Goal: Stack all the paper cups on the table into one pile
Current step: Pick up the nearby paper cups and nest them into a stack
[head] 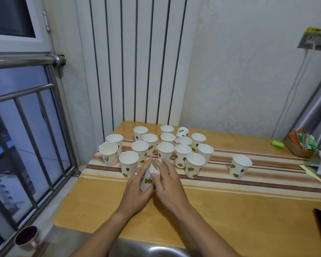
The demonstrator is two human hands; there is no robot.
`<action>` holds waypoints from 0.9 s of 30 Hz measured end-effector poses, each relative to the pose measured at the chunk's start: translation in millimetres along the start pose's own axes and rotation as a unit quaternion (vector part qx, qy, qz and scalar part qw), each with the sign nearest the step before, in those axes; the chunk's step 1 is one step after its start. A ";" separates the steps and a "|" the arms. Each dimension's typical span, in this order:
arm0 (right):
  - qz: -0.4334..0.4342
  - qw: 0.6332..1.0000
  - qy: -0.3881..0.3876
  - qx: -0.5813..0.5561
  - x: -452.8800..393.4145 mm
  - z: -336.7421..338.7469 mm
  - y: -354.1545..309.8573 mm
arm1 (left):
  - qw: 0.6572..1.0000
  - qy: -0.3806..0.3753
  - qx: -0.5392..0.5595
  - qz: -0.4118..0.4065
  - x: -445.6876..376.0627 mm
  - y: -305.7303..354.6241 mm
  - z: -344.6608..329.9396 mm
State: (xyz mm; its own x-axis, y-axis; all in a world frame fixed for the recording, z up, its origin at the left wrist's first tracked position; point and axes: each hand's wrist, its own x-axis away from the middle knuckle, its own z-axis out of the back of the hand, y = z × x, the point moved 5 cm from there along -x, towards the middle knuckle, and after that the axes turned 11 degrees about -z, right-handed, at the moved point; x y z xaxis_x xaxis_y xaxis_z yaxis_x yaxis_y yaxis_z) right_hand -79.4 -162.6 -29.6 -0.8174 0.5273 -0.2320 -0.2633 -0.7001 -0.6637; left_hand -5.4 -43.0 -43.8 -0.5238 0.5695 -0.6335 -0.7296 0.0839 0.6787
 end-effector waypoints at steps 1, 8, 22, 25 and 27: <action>0.000 1.000 -0.005 0.000 -0.2 -0.3 0.2 | 1.000 0.004 0.001 0.002 -0.1 -0.2 0.2; 0.010 1.000 -0.025 -0.005 -20.5 10.6 2.7 | 0.998 0.045 0.018 0.028 -14.3 -3.1 -3.3; -0.017 0.997 0.069 -0.011 -114.7 80.4 31.1 | 0.999 0.012 -0.027 0.032 -49.6 -30.6 -34.6; -0.011 0.997 0.079 0.018 -148.7 91.4 36.7 | 0.998 0.013 -0.035 0.041 -52.9 -36.1 -36.2; -0.010 0.995 0.084 0.058 -171.1 95.4 38.4 | 0.998 0.011 -0.034 0.045 -55.1 -38.0 -36.4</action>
State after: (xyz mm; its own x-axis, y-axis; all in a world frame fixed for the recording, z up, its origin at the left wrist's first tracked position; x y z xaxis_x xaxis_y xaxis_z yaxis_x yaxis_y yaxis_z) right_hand 1.5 -325.6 52.4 -0.7167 0.6081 -0.3416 -0.3439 -0.7342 -0.5854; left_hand 35.2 -107.4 -48.2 -0.5978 0.5537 -0.5797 -0.7066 -0.0223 0.7072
